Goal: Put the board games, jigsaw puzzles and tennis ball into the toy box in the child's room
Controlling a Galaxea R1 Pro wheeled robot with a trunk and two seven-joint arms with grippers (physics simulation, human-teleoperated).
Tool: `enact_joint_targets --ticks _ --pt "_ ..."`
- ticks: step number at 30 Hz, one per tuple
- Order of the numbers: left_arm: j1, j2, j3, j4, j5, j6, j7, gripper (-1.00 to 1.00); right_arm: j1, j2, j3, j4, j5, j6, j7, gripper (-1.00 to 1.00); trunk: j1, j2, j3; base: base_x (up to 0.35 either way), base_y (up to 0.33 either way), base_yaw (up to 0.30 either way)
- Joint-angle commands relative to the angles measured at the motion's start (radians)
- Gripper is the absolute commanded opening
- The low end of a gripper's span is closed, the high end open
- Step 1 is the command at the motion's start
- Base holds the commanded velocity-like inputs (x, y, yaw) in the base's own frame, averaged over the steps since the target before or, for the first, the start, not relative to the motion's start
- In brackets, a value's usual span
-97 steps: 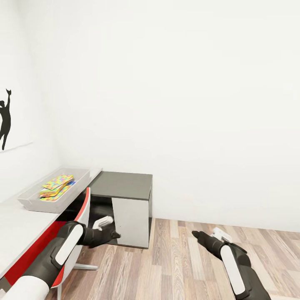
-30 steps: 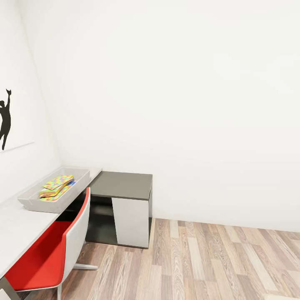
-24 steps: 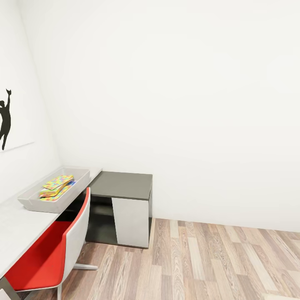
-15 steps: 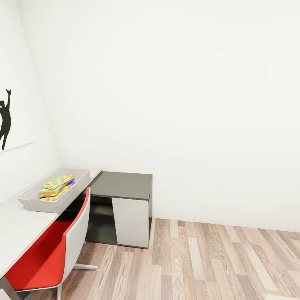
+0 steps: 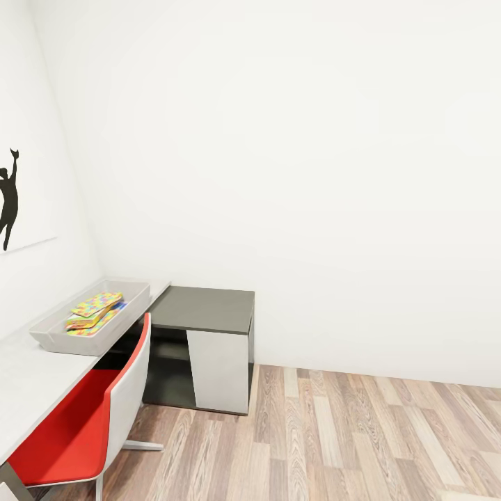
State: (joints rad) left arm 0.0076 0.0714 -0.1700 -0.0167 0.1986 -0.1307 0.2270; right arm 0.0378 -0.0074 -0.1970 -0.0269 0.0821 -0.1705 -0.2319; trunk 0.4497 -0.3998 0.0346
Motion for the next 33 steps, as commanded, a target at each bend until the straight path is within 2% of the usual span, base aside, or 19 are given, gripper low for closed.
enact_joint_targets --ticks 1,9,19,33 --pt "0.001 0.0 -0.008 -0.002 0.01 -0.002 0.002 1.0 0.002 0.0 -0.008 -0.001 0.009 -0.003 -0.002 1.0 0.0 0.0 0.0 0.0 0.0 0.0" --pt "0.002 -0.002 -0.005 -0.028 0.011 -0.004 0.001 1.0 0.005 0.001 -0.013 -0.01 0.009 -0.012 0.0 1.0 0.0 0.0 0.0 0.0 0.0 0.0" --pt "0.002 -0.004 -0.005 -0.063 0.01 -0.004 0.0 1.0 0.005 0.016 -0.016 -0.016 0.005 -0.013 0.0 1.0 0.0 0.0 0.0 0.0 0.0 0.0" --pt "0.002 -0.004 -0.005 -0.065 0.01 -0.004 0.0 1.0 0.005 0.006 -0.016 -0.016 0.005 -0.014 0.0 1.0 0.0 0.0 0.0 0.0 0.0 0.0"
